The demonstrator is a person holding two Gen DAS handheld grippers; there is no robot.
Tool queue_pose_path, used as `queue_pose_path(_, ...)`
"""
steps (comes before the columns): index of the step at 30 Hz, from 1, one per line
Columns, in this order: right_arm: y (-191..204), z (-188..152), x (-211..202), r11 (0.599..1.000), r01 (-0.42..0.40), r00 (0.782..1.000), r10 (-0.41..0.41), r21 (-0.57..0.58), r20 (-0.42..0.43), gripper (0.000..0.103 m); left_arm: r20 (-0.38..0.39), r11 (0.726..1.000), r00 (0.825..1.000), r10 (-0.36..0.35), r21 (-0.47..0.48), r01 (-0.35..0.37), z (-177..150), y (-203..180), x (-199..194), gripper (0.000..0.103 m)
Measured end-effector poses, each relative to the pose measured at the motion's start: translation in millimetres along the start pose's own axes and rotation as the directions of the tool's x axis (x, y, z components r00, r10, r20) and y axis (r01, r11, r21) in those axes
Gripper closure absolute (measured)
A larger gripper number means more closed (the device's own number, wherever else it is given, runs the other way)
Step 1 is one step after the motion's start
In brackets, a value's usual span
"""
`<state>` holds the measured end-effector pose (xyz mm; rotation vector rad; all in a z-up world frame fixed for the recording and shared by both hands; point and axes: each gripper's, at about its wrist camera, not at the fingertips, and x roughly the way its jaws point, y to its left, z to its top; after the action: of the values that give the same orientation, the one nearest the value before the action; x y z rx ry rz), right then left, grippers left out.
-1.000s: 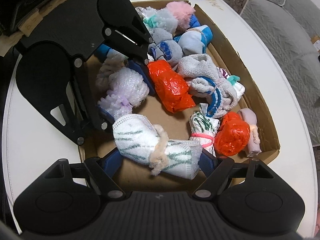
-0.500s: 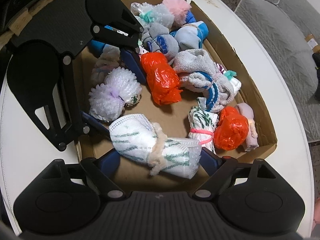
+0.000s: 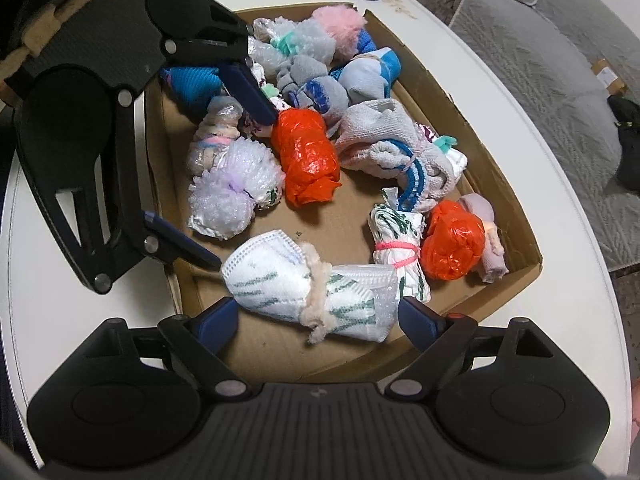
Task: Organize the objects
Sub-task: 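Lower and open both grippers to release the two items in the tray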
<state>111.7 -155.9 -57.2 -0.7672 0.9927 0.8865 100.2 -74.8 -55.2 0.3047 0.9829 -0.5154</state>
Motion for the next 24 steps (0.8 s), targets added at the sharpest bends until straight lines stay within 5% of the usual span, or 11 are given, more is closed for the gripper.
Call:
queue_pose_path(7,4.1,1.0,-7.3,0.999,0.023,0.999,-0.024,0.037,0.029,0.003,0.040,0.998,0.999,0.031,-0.049,-0.029,-3.0,-3.7,-13.5,0.000)
queue_pose_path(24,25.6,-10.5,-26.1,0.977,0.130,0.987,-0.144,0.171,0.075,0.001,0.113,0.962,0.975,0.191,-0.220,-0.163,-23.4,-13.4,-33.3,0.000)
